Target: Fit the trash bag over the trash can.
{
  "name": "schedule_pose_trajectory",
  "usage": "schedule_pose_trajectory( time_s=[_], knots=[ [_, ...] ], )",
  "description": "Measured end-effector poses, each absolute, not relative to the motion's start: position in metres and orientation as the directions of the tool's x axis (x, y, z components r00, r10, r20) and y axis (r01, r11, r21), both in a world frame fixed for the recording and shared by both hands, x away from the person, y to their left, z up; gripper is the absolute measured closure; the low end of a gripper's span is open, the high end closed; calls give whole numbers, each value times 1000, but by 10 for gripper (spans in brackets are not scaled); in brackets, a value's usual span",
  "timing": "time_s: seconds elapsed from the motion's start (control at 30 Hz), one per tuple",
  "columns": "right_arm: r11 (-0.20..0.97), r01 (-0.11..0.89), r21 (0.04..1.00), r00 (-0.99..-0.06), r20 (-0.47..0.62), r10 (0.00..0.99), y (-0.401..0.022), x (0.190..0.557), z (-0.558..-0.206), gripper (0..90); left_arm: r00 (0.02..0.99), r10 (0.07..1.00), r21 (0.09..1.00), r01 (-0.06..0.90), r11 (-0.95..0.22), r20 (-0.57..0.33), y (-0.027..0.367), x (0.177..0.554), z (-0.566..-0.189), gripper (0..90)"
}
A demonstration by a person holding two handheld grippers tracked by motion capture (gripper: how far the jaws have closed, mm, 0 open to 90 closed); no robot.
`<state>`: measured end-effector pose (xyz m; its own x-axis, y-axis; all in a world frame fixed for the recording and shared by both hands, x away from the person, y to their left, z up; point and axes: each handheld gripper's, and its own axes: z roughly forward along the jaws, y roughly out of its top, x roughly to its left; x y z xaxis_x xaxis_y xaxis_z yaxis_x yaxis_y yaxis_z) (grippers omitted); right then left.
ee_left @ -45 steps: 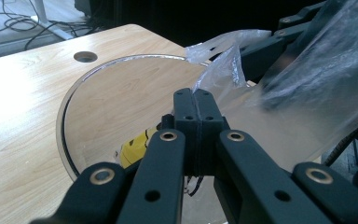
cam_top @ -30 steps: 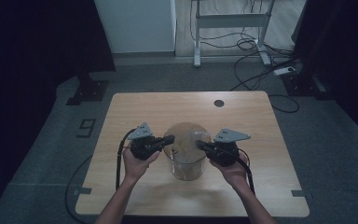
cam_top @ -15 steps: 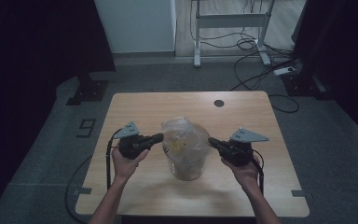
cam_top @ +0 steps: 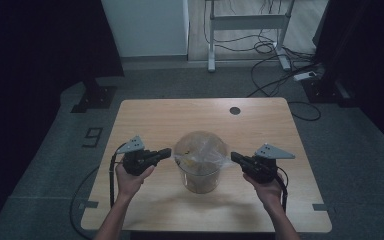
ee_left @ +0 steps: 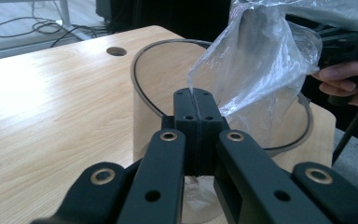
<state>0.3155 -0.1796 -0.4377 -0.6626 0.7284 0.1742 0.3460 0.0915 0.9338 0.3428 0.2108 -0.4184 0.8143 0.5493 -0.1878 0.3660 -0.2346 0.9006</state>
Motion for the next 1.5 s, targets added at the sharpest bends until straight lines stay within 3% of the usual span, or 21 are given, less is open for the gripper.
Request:
schedule_pose_trajectory(
  time_s=[0.07, 0.23, 0.67, 0.77, 0.87, 0.93, 1.03, 1.07, 1.17, 1.5],
  knots=[
    [88, 330, 940, -679, 171, 714, -178, 315, -436, 891, 822, 537, 903, 361, -233, -190, 210, 343, -415, 877],
    [122, 284, 951, -703, 120, 701, -170, 313, -425, 890, 832, 522, 909, 348, -228, -187, 204, 348, -397, 703],
    [167, 272, 948, -726, 88, 682, -162, 318, -421, 892, 862, 472, 899, 343, -273, -186, 175, 376, -375, 543],
    [165, 273, 948, -728, 92, 680, -162, 319, -420, 892, 864, 478, 887, 336, -317, -157, 165, 381, -380, 606],
    [165, 275, 947, -727, 93, 681, -165, 318, -420, 891, 879, 456, 883, 317, -347, -137, 157, 382, -384, 839],
    [169, 278, 946, -727, 92, 681, -167, 318, -421, 882, 878, 466, 887, 296, -355, -106, 155, 380, -385, 895],
    [177, 283, 943, -733, 93, 674, -169, 318, -421, 823, 875, 472, 889, 297, -349, -107, 155, 380, -384, 899],
    [193, 263, 945, -743, 71, 666, -170, 317, -419, 736, 874, 472, 885, 308, -349, -118, 155, 380, -384, 899],
    [187, 225, 956, -752, 49, 657, -169, 316, -412, 657, 873, 474, 878, 315, -362, -117, 153, 380, -384, 900],
    [219, 182, 959, -769, 0, 640, -141, 331, -382, 633, 872, 476, 881, 311, -357, -114, 148, 374, -381, 900]
  ],
)
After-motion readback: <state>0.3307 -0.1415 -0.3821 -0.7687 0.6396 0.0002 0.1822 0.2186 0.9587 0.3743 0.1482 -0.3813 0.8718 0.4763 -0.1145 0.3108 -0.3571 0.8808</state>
